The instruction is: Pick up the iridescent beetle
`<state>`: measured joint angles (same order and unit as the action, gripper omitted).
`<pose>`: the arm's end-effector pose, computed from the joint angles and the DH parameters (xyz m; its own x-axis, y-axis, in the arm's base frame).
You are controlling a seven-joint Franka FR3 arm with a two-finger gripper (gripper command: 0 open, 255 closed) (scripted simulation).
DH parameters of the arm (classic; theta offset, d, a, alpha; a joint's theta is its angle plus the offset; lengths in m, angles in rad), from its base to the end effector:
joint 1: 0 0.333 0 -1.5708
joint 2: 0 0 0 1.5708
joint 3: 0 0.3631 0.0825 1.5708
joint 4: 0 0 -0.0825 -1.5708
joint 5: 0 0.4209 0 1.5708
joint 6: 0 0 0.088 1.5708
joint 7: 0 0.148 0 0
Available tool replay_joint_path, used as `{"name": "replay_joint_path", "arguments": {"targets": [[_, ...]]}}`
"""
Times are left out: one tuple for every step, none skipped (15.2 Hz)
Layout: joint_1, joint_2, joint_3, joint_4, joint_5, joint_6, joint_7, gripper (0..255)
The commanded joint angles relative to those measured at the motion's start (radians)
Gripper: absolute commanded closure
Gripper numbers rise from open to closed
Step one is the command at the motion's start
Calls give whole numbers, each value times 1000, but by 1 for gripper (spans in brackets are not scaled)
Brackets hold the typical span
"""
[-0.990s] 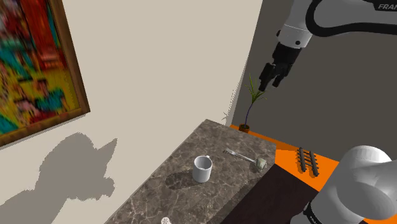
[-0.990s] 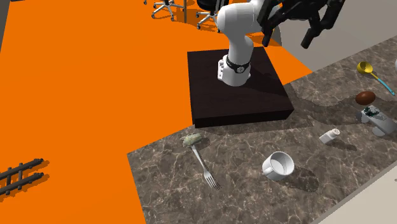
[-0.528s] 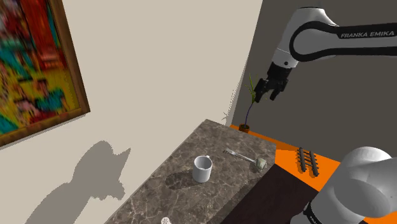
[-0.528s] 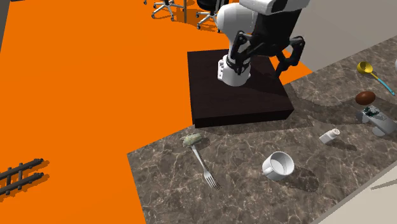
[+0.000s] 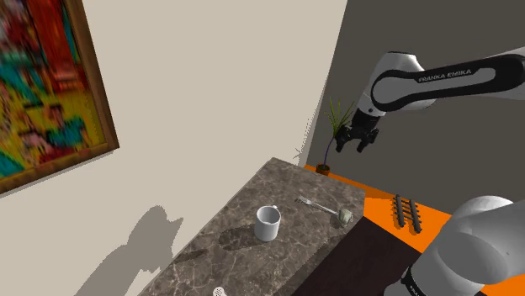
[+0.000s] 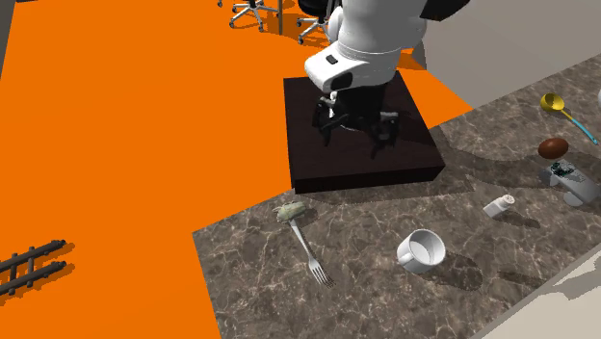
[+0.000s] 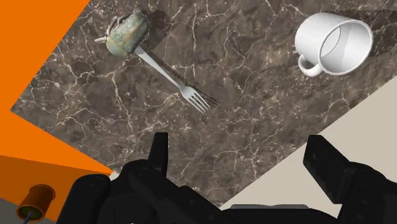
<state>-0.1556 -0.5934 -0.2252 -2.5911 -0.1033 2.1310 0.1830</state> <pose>0.3609 -0.1520 0.4399 0.8774 -0.4653 0.1167 -0.4622 -0.8851 -0.0537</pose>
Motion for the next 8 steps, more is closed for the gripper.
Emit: {"name": "replay_joint_path", "arguments": {"targets": [[-15,54,-25,-22,7,74,15,0],[-22,77,-38,-33,10,106,19,0],[-29,102,-51,-44,15,139,24,0],[-35,127,-65,-54,21,172,27,0],[-41,154,-78,-63,28,205,29,0],[-45,182,-92,-71,37,239,31,0],[-49,211,-107,-79,48,273,31,0],[-51,241,-122,-85,61,306,29,0]]}}
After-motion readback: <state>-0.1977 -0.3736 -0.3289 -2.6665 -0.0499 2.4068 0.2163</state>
